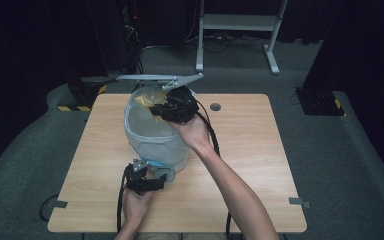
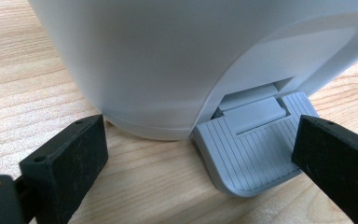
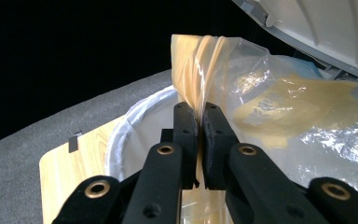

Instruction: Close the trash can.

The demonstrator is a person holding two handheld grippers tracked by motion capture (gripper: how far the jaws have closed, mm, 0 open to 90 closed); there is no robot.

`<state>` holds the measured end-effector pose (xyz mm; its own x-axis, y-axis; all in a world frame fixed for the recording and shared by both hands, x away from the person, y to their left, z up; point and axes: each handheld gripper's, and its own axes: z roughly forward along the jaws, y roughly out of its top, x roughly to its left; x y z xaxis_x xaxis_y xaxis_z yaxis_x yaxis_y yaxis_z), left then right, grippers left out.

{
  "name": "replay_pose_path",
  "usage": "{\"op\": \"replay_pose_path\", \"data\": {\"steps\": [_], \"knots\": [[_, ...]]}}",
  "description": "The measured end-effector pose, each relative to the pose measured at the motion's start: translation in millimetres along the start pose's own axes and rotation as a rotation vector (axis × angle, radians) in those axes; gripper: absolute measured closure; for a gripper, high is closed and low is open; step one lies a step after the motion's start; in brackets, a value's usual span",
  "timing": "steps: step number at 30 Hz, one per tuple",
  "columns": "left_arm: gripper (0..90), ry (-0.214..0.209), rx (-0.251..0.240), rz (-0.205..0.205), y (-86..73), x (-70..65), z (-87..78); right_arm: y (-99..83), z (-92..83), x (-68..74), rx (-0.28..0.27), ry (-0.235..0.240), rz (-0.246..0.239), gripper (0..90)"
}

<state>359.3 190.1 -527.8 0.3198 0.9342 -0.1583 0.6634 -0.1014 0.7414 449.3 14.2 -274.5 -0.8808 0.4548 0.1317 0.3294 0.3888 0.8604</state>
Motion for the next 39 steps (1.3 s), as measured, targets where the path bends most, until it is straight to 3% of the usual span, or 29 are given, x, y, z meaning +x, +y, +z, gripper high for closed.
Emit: {"op": "replay_pose_path", "data": {"steps": [5, 10, 14, 22, 39], "knots": [[3.7, 0.000, 0.000, 0.000, 0.0, 0.0, 0.0, -0.7, 0.6, 0.2, -0.010, -0.010, 0.002, 79.1], [3.7, 0.000, 0.000, 0.000, 0.0, 0.0, 0.0, -2.0, 2.2, 2.1, -0.015, -0.043, -0.003, 64.0], [3.7, 0.000, 0.000, 0.000, 0.0, 0.0, 0.0, -2.3, 3.9, 3.6, 0.000, -0.041, -0.007, 53.6], [3.7, -0.001, 0.001, 0.000, 0.0, 0.0, 0.0, -2.8, -0.4, 6.6, -0.025, -0.035, -0.029, 46.3], [3.7, 0.000, 0.000, 0.000, 0.0, -0.1, 0.1, -14.1, -23.9, 0.0, -0.076, -0.060, -0.010, 45.0]]}}
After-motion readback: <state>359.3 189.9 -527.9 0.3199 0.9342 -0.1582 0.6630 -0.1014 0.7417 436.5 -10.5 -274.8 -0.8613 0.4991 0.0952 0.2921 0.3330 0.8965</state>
